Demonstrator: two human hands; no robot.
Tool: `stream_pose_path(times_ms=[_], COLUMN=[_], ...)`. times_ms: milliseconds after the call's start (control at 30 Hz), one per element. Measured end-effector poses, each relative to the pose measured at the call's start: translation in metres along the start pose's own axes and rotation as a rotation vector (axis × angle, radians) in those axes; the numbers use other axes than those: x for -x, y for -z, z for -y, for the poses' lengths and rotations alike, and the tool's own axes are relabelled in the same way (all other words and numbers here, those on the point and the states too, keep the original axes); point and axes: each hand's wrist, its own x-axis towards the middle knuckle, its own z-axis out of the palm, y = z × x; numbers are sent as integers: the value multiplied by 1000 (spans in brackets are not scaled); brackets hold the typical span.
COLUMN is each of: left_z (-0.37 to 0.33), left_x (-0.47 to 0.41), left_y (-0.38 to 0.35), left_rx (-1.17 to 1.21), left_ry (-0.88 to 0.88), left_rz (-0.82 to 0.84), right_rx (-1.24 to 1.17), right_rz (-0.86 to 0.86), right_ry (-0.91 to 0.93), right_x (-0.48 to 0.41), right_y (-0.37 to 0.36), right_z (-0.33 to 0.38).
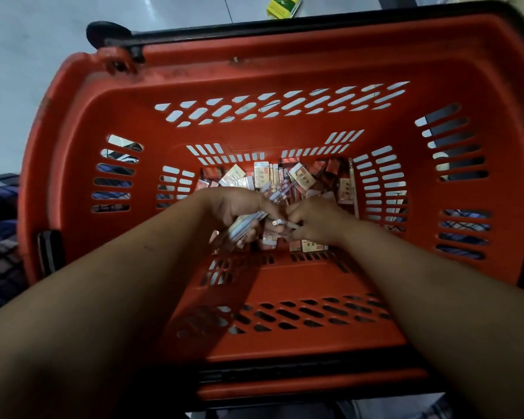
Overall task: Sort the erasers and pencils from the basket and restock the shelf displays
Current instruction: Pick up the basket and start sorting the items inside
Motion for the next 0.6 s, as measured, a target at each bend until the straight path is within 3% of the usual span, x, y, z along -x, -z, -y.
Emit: stream_pose_path(times_ms=[200,300,400,600], left_z=[-10,-4,9,24], left_x=[12,7,0,-18], left_y=[8,21,26,16], left_rx=[169,334,325,348], left_ry=[-80,-182,-180,-242], left_rz=[23,-47,-116,-267], right_rx=[-127,-365,-662,-1029], right_rz=[-59,-216,-337,-271], right_ry=[-40,-99,-207,-310], right_x=[-2,0,1,-3], right_y=[-2,3,19,28], right_z=[1,1,7,6])
